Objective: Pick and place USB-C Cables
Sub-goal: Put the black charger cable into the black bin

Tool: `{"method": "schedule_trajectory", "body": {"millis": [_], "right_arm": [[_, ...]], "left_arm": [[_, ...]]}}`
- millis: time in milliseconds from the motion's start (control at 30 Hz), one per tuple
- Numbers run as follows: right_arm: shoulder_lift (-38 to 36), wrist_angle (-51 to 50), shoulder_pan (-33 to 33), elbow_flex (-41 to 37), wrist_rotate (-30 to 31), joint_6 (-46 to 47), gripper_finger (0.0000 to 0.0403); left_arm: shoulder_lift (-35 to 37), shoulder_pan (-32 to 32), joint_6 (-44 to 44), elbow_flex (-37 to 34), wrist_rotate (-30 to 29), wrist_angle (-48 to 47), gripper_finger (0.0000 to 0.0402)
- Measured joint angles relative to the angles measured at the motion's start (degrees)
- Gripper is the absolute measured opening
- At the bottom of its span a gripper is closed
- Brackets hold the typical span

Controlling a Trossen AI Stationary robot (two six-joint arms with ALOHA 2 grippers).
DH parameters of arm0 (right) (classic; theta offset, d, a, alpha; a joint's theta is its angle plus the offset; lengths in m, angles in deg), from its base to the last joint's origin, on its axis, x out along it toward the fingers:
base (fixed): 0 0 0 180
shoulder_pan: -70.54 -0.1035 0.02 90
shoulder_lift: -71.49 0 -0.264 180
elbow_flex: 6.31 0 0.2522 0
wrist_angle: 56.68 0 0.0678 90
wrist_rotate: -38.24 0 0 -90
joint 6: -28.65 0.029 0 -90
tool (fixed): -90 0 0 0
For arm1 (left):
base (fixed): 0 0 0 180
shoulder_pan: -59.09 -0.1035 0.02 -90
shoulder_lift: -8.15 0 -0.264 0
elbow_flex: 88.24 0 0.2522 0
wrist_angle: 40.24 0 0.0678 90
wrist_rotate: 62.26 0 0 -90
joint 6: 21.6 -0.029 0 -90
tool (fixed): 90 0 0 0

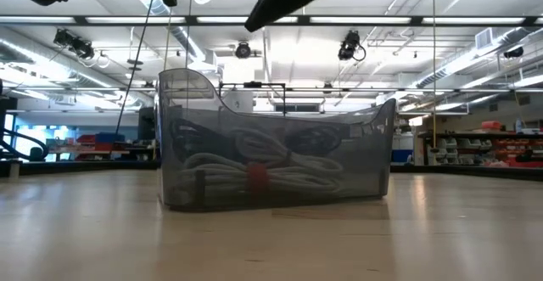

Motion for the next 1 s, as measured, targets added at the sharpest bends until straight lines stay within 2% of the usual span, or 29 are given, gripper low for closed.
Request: {"method": "schedule_trajectory", "body": {"millis": [167, 467, 800, 1000], "right_arm": [[-0.02, -4.3, 1.61, 2.24, 7.06, -0.14, 0.0172], [-0.04, -8.68, 11.41, 2.35, 7.2, 0.06, 0.0166], [-0.04, -21.6, 23.98, 2.35, -1.32, 2.13, 0.0166], [-0.55, -31.08, 27.73, 2.28, -6.4, 4.03, 0.0166]], "left_arm": [[0.0, 0.0, 0.02, 0.0, 0.0, 0.01, 0.0011], [0.0, 0.0, 0.04, 0.0, 0.0, -0.4, 0.0011], [0.0, 0.0, -0.22, 0.0, -0.05, -1.3, 0.0011], [0.0, 0.04, -0.28, 0.0, -0.02, -1.24, 0.0011]]}}
